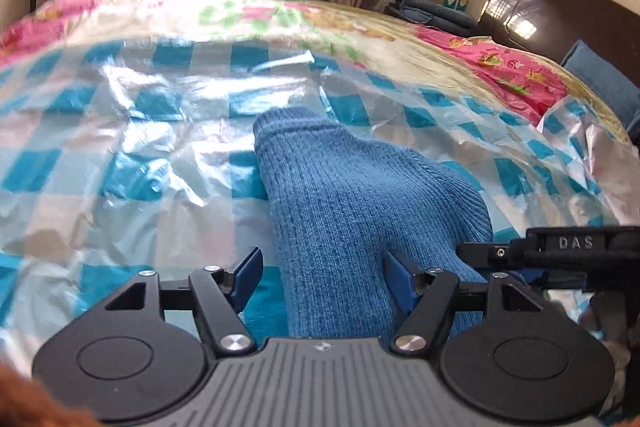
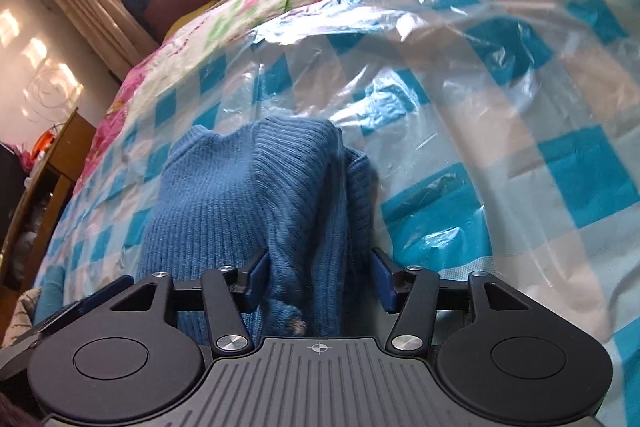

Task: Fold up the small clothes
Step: 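Straighten the folded sweater bundle with the right gripper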

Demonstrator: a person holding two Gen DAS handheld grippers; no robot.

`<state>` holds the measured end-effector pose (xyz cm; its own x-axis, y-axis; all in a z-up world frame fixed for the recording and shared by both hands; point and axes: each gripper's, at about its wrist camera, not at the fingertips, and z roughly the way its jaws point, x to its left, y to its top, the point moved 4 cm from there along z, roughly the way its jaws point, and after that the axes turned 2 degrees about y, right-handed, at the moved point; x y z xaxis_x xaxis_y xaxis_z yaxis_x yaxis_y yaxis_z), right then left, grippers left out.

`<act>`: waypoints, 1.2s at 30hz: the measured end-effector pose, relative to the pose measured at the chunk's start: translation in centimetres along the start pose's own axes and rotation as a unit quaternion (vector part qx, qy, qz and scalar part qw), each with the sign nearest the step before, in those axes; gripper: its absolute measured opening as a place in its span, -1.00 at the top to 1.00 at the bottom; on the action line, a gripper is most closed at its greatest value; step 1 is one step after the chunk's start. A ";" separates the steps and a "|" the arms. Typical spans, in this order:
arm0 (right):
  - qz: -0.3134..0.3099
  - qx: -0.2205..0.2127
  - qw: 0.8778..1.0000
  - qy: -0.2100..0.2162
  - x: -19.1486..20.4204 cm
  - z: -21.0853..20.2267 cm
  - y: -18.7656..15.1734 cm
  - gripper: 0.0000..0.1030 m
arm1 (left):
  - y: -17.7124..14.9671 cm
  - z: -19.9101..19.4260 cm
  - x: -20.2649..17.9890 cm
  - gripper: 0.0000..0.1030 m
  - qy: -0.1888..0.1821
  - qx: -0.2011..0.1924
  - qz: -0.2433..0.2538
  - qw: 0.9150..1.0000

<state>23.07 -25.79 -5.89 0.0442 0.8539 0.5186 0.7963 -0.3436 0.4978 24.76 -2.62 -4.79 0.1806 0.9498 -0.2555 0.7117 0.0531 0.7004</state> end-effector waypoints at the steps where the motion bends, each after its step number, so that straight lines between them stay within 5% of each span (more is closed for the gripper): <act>1: 0.002 0.001 1.000 0.005 -0.1 0.0 0.1 -0.05 | 0.1 0.3 0.0 -0.37 -0.006 0.001 -0.006 1.000; 7: 0.030 0.003 0.999 0.045 -0.9 0.2 0.6 -0.10 | 0.5 2.1 -0.1 -0.48 -0.031 0.015 -0.028 0.999; 14: 0.026 0.011 0.998 0.063 0.9 0.5 -0.4 0.28 | -0.3 0.5 0.5 -0.27 -0.041 0.018 -0.021 0.999; 22: -0.023 0.049 0.992 0.110 5.7 0.6 -4.5 0.32 | -3.9 -5.4 4.0 -0.21 0.002 0.020 -0.012 1.000; 32: -0.094 -0.030 0.995 0.006 6.8 -3.9 -3.3 0.30 | -2.3 -7.8 2.9 -0.22 0.036 -0.046 0.034 0.998; 36: -0.133 -0.069 0.989 0.011 9.1 -4.7 -2.3 0.30 | -1.5 -7.0 2.8 -0.22 0.054 -0.056 0.036 0.996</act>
<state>18.79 -19.06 0.96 -0.1694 0.9132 0.3705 0.6883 -0.1594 0.7077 19.47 2.15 -1.93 0.1499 0.9797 -0.1330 0.6184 0.0120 0.7858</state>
